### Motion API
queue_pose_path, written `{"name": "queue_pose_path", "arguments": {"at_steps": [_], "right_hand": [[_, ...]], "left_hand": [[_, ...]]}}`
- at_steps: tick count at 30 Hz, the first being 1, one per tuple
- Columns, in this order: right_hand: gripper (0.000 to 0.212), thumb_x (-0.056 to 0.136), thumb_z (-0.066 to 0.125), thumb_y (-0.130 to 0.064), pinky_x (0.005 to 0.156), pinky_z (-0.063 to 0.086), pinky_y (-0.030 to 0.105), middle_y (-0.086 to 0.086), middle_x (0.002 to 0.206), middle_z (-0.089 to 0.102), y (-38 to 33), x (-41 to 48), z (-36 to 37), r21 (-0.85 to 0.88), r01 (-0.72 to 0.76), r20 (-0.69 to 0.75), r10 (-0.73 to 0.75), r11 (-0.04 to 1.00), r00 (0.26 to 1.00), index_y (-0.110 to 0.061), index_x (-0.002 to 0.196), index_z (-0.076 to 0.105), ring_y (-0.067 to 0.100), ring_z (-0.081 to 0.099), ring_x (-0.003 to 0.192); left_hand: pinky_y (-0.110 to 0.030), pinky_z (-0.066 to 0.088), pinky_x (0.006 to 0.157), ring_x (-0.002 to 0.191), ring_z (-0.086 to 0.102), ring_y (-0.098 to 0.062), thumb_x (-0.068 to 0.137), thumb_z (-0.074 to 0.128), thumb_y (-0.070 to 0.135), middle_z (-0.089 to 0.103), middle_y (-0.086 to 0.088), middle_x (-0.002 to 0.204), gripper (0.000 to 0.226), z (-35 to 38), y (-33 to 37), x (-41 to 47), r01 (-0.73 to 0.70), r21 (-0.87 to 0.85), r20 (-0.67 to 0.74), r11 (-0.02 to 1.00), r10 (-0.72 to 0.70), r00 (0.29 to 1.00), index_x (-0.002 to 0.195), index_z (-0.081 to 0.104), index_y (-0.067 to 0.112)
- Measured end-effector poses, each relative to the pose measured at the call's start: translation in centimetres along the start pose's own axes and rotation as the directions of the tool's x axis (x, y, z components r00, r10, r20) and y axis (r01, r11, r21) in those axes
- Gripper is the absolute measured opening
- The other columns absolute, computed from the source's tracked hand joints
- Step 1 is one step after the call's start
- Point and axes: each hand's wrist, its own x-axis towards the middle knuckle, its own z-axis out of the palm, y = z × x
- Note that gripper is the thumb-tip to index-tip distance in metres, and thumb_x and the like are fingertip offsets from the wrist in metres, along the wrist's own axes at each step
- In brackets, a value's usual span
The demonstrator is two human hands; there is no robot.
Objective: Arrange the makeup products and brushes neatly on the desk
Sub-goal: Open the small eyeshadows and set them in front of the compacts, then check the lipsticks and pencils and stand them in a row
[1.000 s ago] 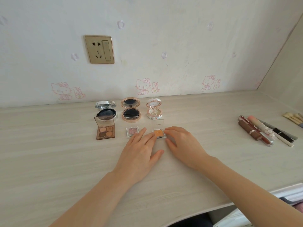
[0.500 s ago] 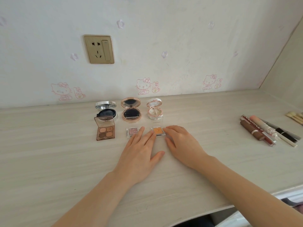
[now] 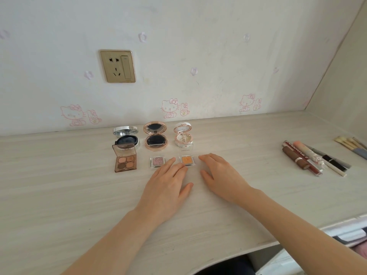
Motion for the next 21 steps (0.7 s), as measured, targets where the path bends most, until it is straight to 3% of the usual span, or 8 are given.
{"name": "queue_pose_path", "arguments": {"at_steps": [3,14,21], "right_hand": [[0.044,0.097,0.047,-0.020,0.109,0.028,0.024,0.005,0.138,0.048,0.6,-1.0,-0.7,-0.013,-0.029,0.010,0.029,0.999,1.000,-0.010,0.139,0.044,0.020,0.037,0.134],[0.037,0.098,0.047,-0.025,0.105,0.031,0.022,-0.001,0.134,0.052,5.7,-7.1,-5.2,-0.076,-0.144,-0.063,0.139,0.987,0.988,-0.017,0.133,0.051,0.015,0.040,0.130],[0.031,0.096,0.050,-0.023,0.101,0.038,0.026,-0.002,0.129,0.055,9.4,-10.8,-7.6,-0.083,-0.257,-0.129,0.246,0.963,0.961,-0.017,0.126,0.057,0.015,0.043,0.126]], "left_hand": [[-0.028,0.023,0.113,0.142,0.026,-0.015,0.095,0.048,0.038,0.050,0.007,0.139,0.043,-0.3,0.5,-0.1,-0.037,0.009,-0.021,0.999,0.038,0.999,0.133,0.052,0.017],[-0.017,0.023,0.107,0.133,0.030,-0.007,0.093,0.047,0.026,0.055,0.014,0.128,0.036,-0.1,4.8,2.1,-0.146,-0.120,-0.006,0.982,0.146,0.989,0.128,0.055,0.020],[-0.022,0.034,0.100,0.125,0.038,-0.010,0.092,0.047,0.021,0.059,0.008,0.122,0.034,2.2,11.0,5.5,-0.224,-0.227,0.025,0.948,0.235,0.972,0.124,0.059,0.017]]}}
